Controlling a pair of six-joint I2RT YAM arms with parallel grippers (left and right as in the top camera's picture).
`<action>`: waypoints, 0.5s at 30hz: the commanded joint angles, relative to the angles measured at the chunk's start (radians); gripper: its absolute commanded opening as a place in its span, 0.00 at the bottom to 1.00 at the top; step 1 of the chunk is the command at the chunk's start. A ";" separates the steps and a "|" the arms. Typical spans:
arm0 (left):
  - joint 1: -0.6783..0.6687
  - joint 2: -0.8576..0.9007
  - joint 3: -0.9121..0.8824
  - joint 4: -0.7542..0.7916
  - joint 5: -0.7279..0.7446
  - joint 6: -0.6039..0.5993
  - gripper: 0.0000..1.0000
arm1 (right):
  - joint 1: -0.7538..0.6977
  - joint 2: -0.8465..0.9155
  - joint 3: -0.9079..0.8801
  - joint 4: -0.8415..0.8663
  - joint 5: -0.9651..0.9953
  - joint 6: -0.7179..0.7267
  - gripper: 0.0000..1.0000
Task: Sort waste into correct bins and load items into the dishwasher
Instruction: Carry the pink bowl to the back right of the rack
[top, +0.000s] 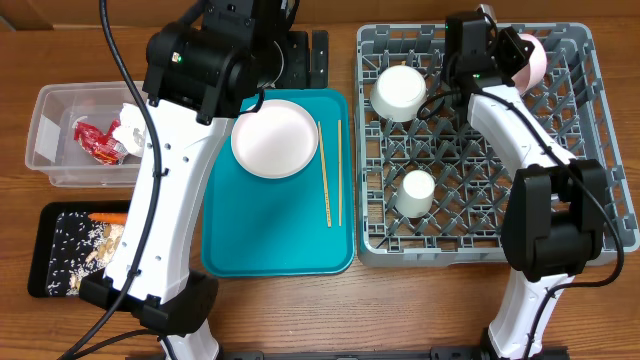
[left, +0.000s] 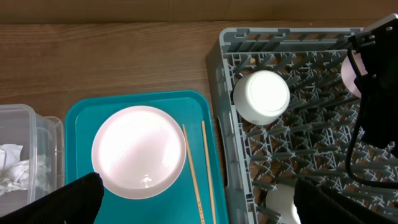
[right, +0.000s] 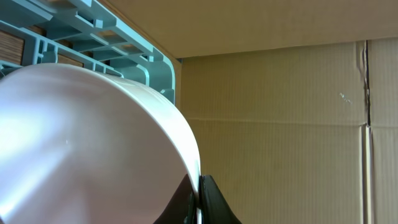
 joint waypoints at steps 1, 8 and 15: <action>0.000 -0.006 0.006 0.001 -0.010 0.002 1.00 | 0.022 0.011 0.018 0.000 0.008 0.005 0.04; 0.000 -0.006 0.006 0.001 -0.010 0.002 1.00 | 0.051 0.011 0.018 0.000 0.017 0.009 0.17; 0.000 -0.006 0.006 0.001 -0.010 0.002 1.00 | 0.094 0.011 0.018 0.000 0.017 0.009 0.18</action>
